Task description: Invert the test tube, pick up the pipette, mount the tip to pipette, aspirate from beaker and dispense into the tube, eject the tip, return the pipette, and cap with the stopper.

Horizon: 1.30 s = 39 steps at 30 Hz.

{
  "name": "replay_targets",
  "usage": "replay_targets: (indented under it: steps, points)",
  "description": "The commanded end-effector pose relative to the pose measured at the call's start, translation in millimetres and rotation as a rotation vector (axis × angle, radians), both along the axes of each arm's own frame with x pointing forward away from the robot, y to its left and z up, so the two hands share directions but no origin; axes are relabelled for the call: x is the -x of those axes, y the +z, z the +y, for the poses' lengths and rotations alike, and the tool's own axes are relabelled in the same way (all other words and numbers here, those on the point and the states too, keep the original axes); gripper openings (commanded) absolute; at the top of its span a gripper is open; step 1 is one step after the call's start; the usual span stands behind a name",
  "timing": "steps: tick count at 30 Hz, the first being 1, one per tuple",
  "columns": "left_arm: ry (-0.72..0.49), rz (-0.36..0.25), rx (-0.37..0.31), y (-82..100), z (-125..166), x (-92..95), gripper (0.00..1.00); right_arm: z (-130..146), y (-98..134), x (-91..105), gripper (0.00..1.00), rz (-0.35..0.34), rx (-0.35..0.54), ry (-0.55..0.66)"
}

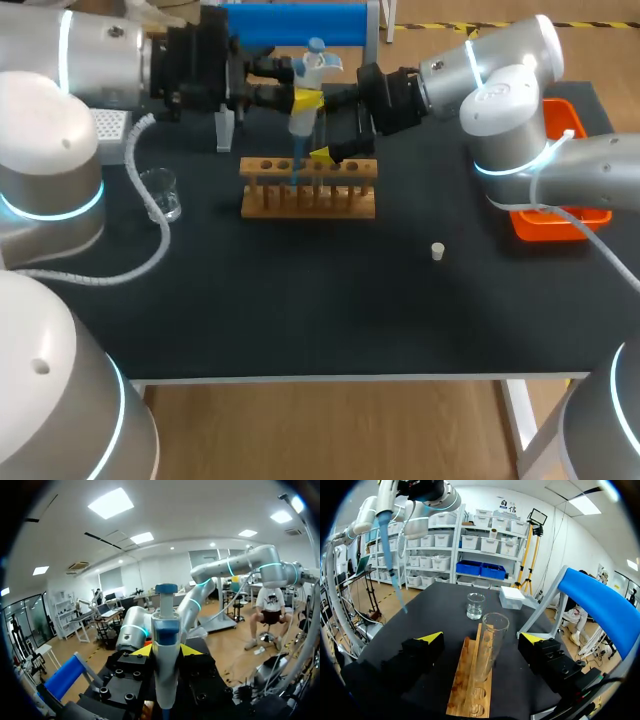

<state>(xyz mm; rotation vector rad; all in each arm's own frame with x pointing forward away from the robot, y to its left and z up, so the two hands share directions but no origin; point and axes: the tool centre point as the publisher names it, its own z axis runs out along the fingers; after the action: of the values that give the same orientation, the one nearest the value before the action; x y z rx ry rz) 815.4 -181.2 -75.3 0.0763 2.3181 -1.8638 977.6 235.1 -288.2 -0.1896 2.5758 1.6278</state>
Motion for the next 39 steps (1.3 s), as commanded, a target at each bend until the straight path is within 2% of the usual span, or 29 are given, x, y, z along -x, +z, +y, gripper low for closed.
replay_targets:
  steps: [1,8,20,37,39]
  points:
    - [-0.011,0.024,0.007,-9.0,-15,-4.0,0.0,-1,0,-0.6,1.0,0.0,0.0,0.002]
    - [-0.059,0.063,0.022,-17.9,-25,-2.7,0.0,-1,0,-0.6,1.0,0.0,0.0,0.002]
    - [-0.071,0.046,0.046,-20.4,-22,-3.1,0.0,-1,0,-0.6,1.0,0.0,0.0,0.002]
    - [-0.068,0.038,0.041,-19.9,-20,-1.8,0.0,-1,0,-0.6,1.0,0.0,0.0,0.002]
    - [-0.068,0.038,0.041,-19.9,-20,-1.8,0.0,-8,4,3.6,1.0,-0.012,0.008,0.006]
